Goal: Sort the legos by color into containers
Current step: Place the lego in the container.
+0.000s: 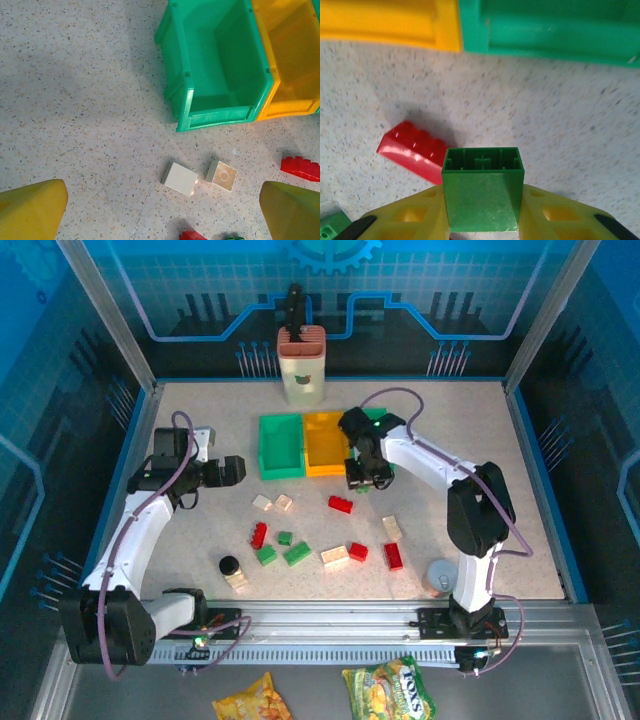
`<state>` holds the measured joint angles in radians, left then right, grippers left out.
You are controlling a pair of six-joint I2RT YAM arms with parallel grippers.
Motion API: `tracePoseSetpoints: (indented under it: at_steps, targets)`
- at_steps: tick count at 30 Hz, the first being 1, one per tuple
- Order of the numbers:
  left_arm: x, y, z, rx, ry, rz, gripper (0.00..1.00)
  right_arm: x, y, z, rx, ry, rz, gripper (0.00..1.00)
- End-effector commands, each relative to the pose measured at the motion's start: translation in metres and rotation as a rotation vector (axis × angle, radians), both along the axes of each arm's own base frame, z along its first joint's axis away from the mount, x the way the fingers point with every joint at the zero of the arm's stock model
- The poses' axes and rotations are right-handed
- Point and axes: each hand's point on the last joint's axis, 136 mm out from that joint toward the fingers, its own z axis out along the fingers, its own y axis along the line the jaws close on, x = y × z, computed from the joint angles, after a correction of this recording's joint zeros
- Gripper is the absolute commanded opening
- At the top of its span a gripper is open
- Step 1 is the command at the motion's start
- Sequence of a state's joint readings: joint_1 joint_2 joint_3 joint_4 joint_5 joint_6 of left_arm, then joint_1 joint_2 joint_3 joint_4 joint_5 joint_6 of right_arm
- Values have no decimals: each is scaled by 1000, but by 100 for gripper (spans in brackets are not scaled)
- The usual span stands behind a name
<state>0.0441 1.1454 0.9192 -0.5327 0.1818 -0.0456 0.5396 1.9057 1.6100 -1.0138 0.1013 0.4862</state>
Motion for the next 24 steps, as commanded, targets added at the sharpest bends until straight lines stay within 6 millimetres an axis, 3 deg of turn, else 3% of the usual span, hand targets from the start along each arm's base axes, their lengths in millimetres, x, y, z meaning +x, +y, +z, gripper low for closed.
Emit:
tracePoseSetpoints:
  at_steps: [1, 13, 24]
  targets:
    - [2, -3, 7, -20, -29, -16, 99, 20, -11, 2, -17, -2, 12, 37]
    - [1, -1, 5, -9, -26, -12, 99, 99, -35, -6, -44, -54, 21, 36]
    - [3, -2, 3, -15, -25, -18, 99, 141, -36, -29, -37, -27, 39, 36]
